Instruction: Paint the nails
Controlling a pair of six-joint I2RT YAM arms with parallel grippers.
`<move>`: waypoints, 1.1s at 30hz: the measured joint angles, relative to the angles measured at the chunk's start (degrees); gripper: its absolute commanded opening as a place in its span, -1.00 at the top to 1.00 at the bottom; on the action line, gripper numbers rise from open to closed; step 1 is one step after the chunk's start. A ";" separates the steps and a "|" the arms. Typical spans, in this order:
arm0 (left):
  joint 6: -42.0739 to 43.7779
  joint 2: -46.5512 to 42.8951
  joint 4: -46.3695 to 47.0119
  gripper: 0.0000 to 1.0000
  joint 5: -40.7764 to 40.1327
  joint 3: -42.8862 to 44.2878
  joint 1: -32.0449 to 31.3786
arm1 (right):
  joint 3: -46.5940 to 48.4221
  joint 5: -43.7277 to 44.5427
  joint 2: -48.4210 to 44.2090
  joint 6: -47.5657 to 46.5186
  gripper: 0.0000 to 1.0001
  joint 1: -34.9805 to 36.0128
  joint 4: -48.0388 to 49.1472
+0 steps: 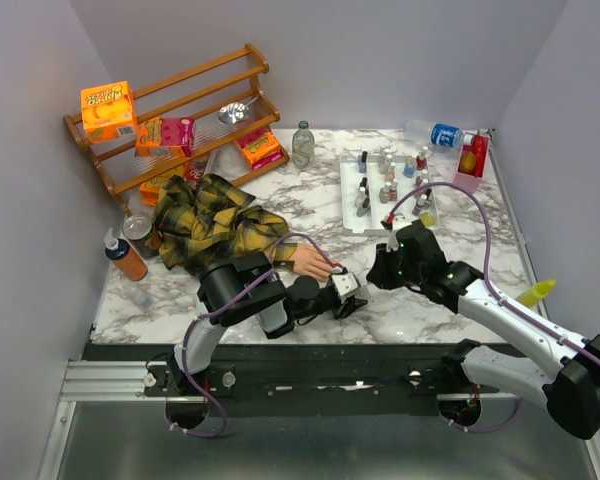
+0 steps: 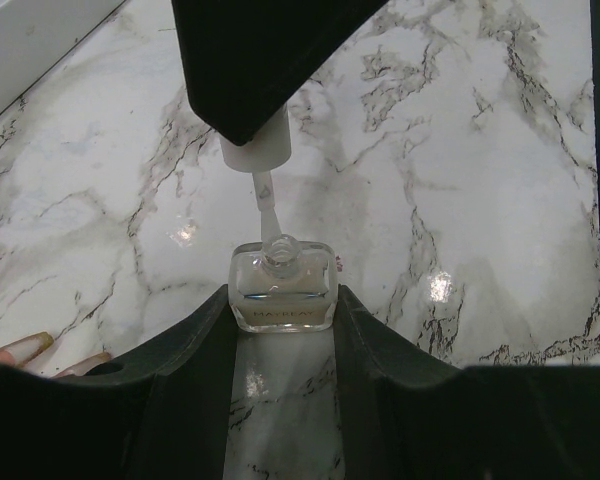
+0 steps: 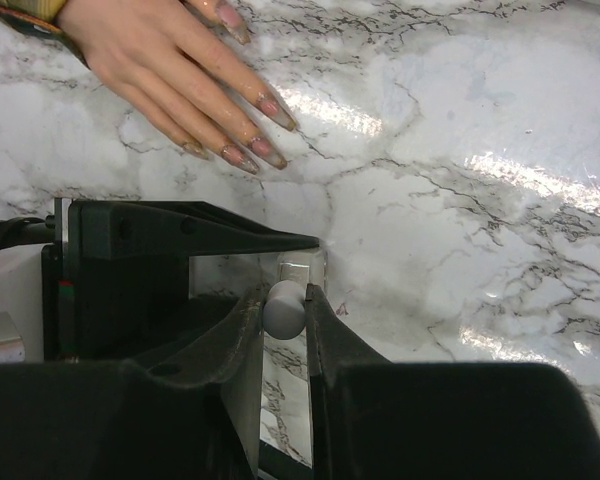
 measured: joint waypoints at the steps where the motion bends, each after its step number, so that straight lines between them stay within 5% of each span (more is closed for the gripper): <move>1: 0.00 0.00 0.00 0.21 0.00 0.00 0.00 | 0.00 -0.02 0.00 0.00 0.99 0.00 0.00; 33: 0.00 0.22 0.04 0.22 0.13 0.31 0.00 | 0.00 -0.92 2.62 -0.04 0.99 0.04 0.35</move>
